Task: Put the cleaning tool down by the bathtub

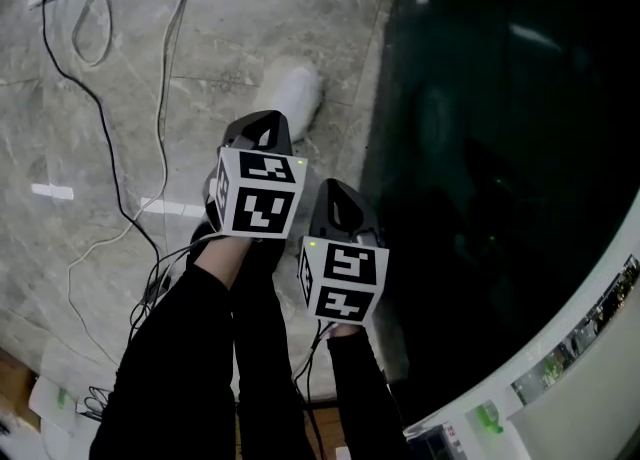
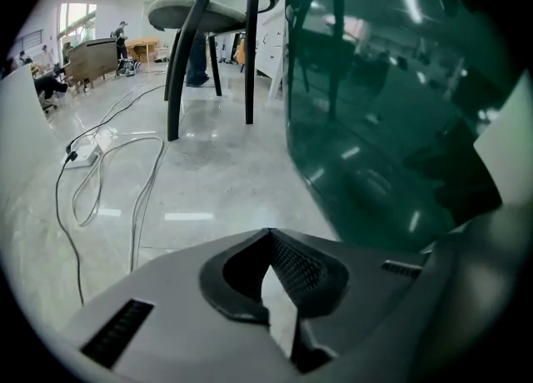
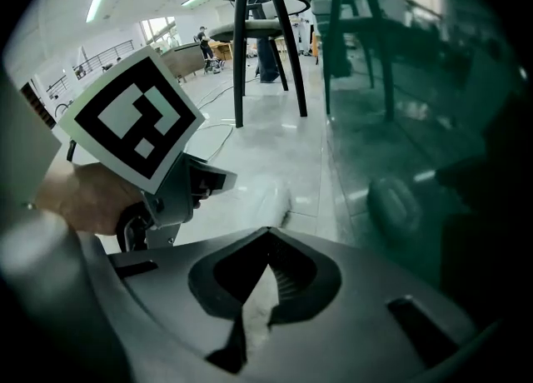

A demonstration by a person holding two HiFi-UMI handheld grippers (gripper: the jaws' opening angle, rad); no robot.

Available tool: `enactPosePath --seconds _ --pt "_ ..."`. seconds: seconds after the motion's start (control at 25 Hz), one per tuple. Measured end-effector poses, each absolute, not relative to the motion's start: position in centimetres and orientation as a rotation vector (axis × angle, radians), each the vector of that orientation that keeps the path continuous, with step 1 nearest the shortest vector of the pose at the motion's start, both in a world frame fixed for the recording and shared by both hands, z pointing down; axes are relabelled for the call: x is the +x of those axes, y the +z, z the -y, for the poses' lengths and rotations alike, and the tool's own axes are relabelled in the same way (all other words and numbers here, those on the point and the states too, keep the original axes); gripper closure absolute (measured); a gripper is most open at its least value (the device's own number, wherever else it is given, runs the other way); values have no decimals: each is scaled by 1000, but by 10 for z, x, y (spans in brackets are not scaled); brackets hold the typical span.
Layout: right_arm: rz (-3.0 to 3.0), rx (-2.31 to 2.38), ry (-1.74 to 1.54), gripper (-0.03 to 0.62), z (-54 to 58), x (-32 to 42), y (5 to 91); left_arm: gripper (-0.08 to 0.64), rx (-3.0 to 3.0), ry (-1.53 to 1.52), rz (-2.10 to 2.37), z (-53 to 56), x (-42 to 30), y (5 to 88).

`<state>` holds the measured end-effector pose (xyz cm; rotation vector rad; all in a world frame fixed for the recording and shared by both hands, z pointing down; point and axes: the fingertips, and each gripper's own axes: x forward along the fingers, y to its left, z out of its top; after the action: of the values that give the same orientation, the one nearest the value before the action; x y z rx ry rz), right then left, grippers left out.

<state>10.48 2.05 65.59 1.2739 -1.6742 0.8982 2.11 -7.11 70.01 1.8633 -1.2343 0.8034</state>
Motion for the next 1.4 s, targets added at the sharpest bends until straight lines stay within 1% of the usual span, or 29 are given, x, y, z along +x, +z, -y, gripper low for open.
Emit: enactPosePath --seconds 0.24,0.48,1.4 --pt "1702 1256 941 592 -16 102 640 552 1869 828 1214 63 13 683" --pt "1706 1214 907 592 -15 98 634 552 1861 810 1201 59 9 673" --pt "1687 1200 938 592 -20 84 610 552 1853 805 1164 53 0 649"
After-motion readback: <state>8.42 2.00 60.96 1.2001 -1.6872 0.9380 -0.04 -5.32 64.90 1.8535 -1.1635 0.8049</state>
